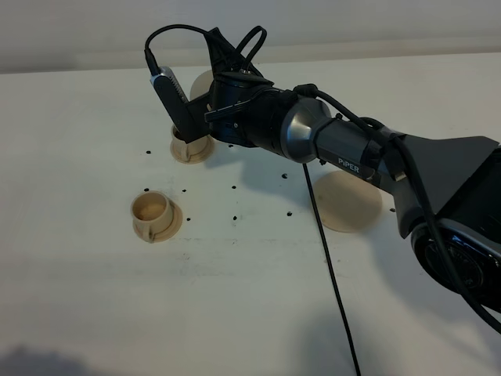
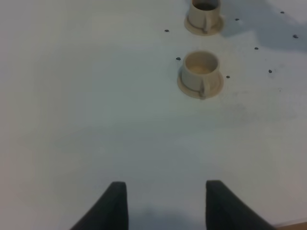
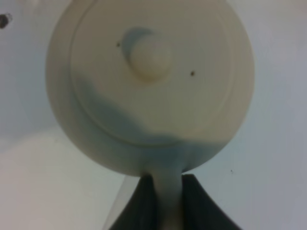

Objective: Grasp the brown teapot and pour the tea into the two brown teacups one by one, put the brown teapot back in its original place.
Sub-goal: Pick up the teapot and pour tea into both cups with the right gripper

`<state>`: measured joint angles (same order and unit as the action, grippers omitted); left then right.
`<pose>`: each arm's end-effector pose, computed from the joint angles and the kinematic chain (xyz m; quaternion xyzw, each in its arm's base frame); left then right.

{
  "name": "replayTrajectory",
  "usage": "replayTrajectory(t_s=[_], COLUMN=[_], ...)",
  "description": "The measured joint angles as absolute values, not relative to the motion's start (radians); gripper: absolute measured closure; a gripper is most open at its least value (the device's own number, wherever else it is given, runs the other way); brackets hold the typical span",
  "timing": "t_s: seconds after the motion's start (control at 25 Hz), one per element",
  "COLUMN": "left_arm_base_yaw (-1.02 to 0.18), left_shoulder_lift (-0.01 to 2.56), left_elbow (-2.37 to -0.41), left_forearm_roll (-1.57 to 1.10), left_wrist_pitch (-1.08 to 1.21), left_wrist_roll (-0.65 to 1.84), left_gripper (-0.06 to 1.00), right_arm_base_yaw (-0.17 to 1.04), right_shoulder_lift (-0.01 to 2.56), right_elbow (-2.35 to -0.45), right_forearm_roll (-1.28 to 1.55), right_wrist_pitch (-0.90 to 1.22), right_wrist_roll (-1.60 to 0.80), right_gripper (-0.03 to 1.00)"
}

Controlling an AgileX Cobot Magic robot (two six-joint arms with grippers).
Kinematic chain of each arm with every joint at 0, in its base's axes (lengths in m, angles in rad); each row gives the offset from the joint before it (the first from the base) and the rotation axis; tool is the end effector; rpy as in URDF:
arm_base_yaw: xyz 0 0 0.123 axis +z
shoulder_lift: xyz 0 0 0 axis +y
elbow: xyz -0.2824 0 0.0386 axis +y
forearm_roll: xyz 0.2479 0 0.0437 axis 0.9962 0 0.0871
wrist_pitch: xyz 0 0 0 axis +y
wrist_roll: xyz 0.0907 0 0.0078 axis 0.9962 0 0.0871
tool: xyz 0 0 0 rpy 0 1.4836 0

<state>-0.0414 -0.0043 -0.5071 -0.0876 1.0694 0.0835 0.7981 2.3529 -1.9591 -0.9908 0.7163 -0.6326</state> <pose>-0.0072 -0.0067 0.2787 0.0553 0.8499 -0.0327 0.5230 0.4041 0.3428 0.1894 -0.7523 0.4683 -0.3765 0.2701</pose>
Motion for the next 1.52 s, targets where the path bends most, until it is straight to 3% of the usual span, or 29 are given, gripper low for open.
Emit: replayTrajectory(t_s=[0.88,1.52], left_arm_base_yaw=[-0.041,-0.041], left_shoulder_lift=[-0.004,-0.004], left_elbow=[-0.507,-0.507], left_forearm_roll=[-0.088,-0.088], left_wrist_pitch=[1.069,1.069], left_wrist_roll=[0.084,0.084], left_gripper=[0.59,0.59], right_arm_base_yaw=[0.798,0.798], right_shoulder_lift=[2.353,2.353], right_elbow=[-1.959,-1.959], right_forearm_roll=[-0.995,-0.993], right_wrist_pitch=[0.715,0.718], right_wrist_roll=[-0.630,-0.488], right_gripper=[0.88,0.88])
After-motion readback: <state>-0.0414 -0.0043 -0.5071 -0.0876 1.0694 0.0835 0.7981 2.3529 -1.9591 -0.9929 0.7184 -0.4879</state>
